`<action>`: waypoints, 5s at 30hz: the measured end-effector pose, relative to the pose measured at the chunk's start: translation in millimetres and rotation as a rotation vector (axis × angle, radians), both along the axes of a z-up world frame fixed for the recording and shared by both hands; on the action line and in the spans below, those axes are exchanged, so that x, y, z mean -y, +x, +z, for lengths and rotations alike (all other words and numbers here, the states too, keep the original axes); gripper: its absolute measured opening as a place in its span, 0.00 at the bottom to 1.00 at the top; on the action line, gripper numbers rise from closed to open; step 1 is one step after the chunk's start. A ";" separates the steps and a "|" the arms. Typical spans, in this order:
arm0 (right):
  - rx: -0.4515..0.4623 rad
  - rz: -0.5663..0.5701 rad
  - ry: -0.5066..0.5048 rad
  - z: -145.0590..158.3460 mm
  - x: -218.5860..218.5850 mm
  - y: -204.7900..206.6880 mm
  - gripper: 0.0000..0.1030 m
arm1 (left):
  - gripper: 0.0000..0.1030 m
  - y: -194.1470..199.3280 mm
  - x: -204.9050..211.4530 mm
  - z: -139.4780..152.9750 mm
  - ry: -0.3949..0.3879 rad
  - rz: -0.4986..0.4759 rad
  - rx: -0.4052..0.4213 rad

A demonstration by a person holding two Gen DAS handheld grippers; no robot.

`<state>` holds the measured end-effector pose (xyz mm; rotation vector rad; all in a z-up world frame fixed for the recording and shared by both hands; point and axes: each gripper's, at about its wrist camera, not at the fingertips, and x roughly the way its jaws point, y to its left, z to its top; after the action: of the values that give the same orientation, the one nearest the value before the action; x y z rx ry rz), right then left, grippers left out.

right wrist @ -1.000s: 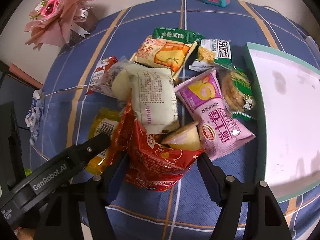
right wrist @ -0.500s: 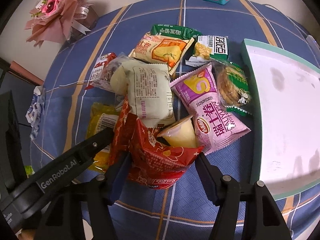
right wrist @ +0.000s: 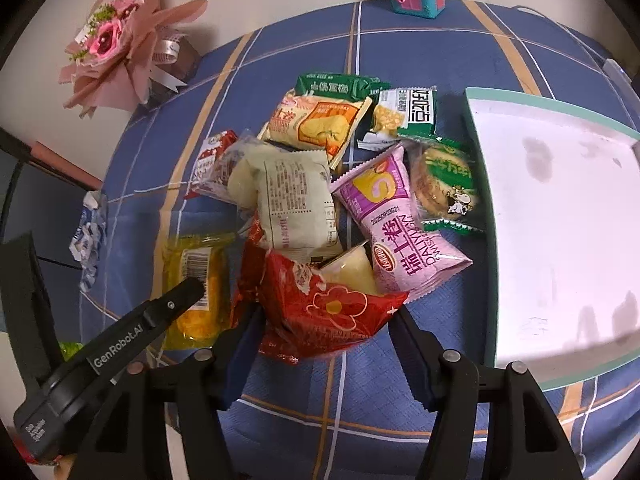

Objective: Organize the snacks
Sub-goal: 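Carry the yellow packet with the left tool while the right carries the red bag to the tray, then open the left tool over the tray while the right tool releases the red bag there, then move both open tools back over the snack pile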

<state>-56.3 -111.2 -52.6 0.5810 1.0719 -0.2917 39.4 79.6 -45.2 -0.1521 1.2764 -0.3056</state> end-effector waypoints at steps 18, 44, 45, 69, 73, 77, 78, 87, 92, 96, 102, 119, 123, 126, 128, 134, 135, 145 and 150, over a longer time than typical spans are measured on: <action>0.107 -0.035 0.039 29.7 23.0 -21.5 0.59 | 0.35 -21.7 14.3 49.5 0.058 0.026 0.137; 0.066 -0.536 -0.101 49.5 170.5 -108.6 0.59 | 0.35 -67.8 212.7 88.9 0.011 -0.449 0.285; 0.061 -0.551 -0.101 48.9 176.3 -110.8 0.59 | 0.35 -69.5 220.7 86.0 0.009 -0.465 0.282; -0.064 -0.685 -0.114 14.1 250.0 -124.5 0.59 | 0.35 -74.2 312.0 17.1 0.028 -0.644 0.174; -0.068 -0.681 -0.119 11.5 253.2 -122.9 0.59 | 0.36 -74.9 315.8 13.2 0.026 -0.651 0.163; -0.064 -0.672 -0.106 10.9 253.1 -123.1 0.60 | 0.37 -72.6 313.4 16.4 0.019 -0.638 0.157; -0.059 -0.672 -0.105 11.4 252.7 -123.7 0.60 | 0.40 -72.2 312.4 17.8 0.017 -0.634 0.157; -0.056 -0.659 -0.111 17.6 250.0 -125.2 0.69 | 0.58 -68.8 301.7 35.3 0.019 -0.604 0.178; -0.060 -0.647 -0.130 21.5 246.2 -124.0 0.78 | 0.61 -61.5 291.9 38.0 0.034 -0.565 0.173; -0.063 -0.631 -0.145 24.8 242.1 -121.7 0.83 | 0.73 -55.6 285.7 35.5 0.053 -0.528 0.168; -0.061 -0.617 -0.180 31.6 235.7 -119.2 0.98 | 0.83 -42.1 271.0 34.2 0.094 -0.452 0.185; -0.038 -0.559 -0.257 52.8 206.2 -114.9 1.00 | 0.94 -21.8 224.3 49.4 0.170 -0.374 0.256; -0.032 -0.541 -0.273 57.0 197.9 -112.4 1.00 | 0.94 -15.3 210.1 54.9 0.177 -0.358 0.246; -0.029 -0.526 -0.280 59.8 191.2 -110.2 1.00 | 0.94 -12.2 199.7 61.0 0.203 -0.347 0.258; -0.024 -0.511 -0.286 62.4 185.9 -108.4 1.00 | 0.94 -9.6 191.8 65.4 0.217 -0.339 0.263; -0.012 -0.484 -0.303 69.9 173.8 -102.4 1.00 | 0.94 -0.6 167.4 80.1 0.207 -0.330 0.277; -0.008 -0.481 -0.306 71.7 171.3 -101.3 1.00 | 0.94 1.3 162.5 82.2 0.203 -0.324 0.277; 0.048 -0.395 -0.285 84.8 134.2 -74.7 1.00 | 0.94 27.9 98.4 95.9 0.206 -0.192 0.273; 0.075 -0.325 -0.272 88.2 107.5 -55.4 1.00 | 0.94 32.8 69.8 98.7 0.183 -0.126 0.264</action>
<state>-111.8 -218.7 35.6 0.5145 0.8448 -0.6831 72.2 9.9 53.6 0.1222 1.0466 -0.3037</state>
